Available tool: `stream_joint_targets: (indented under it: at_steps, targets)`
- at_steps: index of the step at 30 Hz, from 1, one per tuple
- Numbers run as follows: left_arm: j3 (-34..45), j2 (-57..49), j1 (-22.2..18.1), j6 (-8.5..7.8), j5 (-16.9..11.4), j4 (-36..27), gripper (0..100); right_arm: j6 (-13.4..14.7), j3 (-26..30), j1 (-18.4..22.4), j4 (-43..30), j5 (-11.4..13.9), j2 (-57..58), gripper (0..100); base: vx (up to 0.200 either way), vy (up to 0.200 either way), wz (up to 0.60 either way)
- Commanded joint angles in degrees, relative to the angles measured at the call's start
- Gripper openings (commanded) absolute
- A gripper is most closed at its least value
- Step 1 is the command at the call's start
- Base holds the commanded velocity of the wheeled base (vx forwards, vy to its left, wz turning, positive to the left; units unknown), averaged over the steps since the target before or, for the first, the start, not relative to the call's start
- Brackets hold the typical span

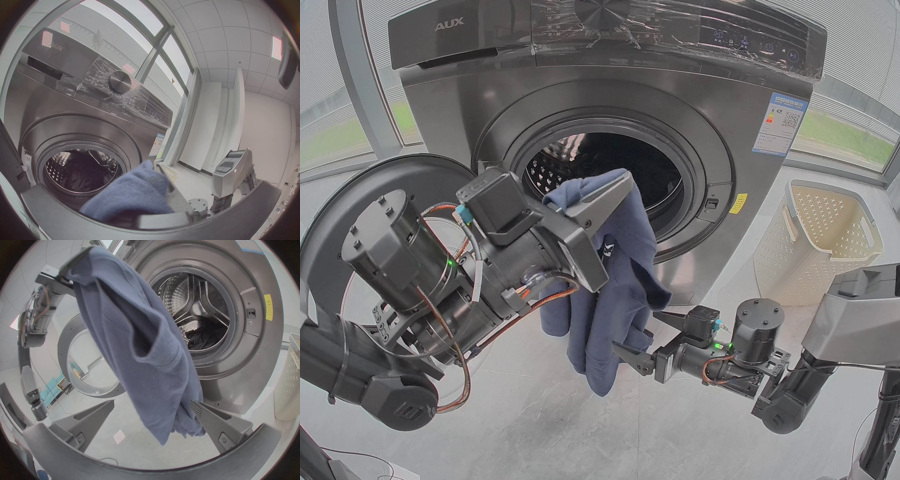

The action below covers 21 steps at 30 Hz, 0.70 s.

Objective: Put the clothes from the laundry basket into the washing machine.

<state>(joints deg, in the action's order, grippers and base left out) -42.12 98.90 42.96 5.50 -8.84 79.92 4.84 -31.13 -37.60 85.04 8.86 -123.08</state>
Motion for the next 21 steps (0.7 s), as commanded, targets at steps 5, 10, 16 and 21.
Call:
stream_joint_targets:
  at_steps: [5,10,16,21]
  targets:
    - [2.39,-2.22,2.13,0.04,-0.13,-0.56,0,-0.09,-14.74,-0.11,-0.67,0.19,-8.94,100,0.000,0.000,0.00]
    - [3.01,-2.84,3.36,0.04,-0.04,-0.56,0,0.08,-20.11,0.07,-1.02,-0.69,-10.52,100,0.000,0.000,0.00]
    - [3.10,-2.75,4.76,0.04,0.14,-0.56,0,0.08,-23.71,-0.20,-1.11,-1.83,-12.19,100,0.000,0.000,0.00]
    - [3.10,-2.75,5.64,0.04,0.31,-0.64,0,0.26,-25.03,-0.37,-1.81,-2.62,-13.24,100,0.000,0.000,0.00]
